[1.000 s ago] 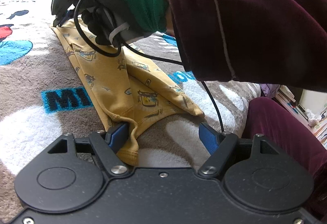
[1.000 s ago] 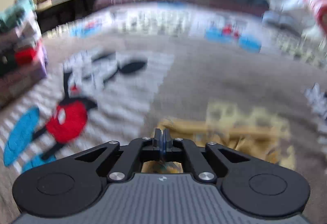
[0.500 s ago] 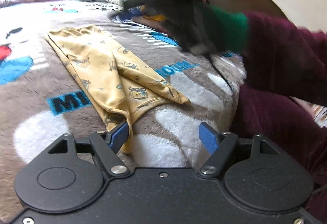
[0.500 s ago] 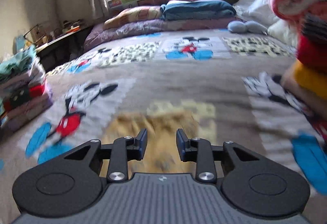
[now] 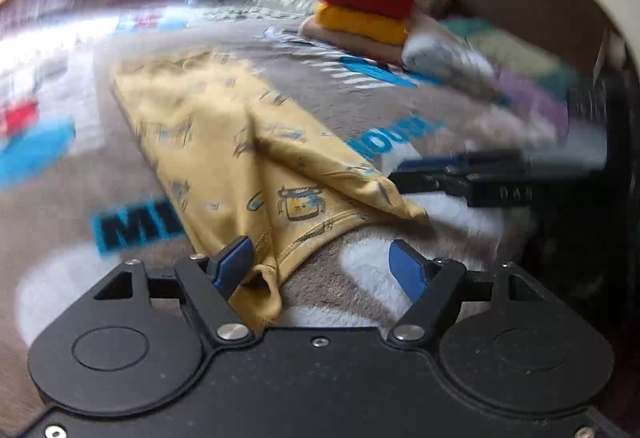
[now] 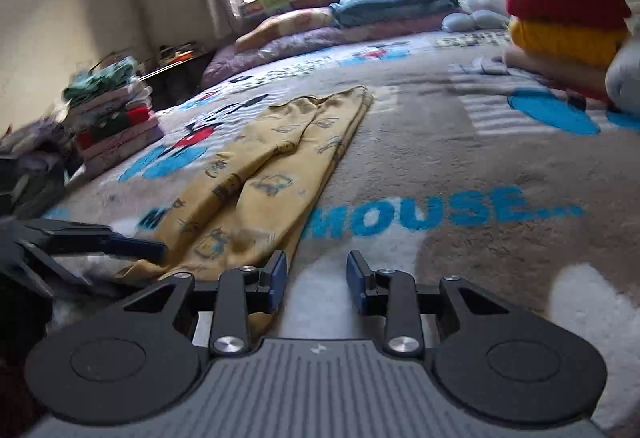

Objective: Fold clothes

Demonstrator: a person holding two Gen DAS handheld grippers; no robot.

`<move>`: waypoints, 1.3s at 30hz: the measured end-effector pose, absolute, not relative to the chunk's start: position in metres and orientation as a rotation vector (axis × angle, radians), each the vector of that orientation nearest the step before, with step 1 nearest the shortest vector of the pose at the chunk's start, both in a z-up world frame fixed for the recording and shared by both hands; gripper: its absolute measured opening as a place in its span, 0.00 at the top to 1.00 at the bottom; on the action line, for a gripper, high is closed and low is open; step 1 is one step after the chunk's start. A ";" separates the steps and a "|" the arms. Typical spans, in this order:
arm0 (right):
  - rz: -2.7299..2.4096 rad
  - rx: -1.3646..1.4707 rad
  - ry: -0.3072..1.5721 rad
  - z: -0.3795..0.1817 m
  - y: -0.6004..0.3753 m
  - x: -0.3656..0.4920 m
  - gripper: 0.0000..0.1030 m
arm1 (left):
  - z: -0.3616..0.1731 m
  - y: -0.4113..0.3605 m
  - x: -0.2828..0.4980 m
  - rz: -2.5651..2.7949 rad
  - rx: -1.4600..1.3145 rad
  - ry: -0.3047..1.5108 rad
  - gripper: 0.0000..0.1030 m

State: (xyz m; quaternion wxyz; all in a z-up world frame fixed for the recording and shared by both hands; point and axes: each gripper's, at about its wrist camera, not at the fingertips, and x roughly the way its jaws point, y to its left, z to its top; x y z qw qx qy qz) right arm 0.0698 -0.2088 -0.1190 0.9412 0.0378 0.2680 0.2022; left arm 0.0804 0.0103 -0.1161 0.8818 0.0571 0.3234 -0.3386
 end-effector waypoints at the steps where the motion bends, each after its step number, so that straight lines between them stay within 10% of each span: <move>1: 0.416 0.072 0.540 -0.122 -0.210 0.062 0.68 | -0.112 0.013 0.075 -0.702 0.121 0.648 0.27; 39: 0.669 -1.138 0.046 -0.151 -0.163 0.015 0.51 | -0.168 0.020 0.056 -0.577 1.210 0.004 0.37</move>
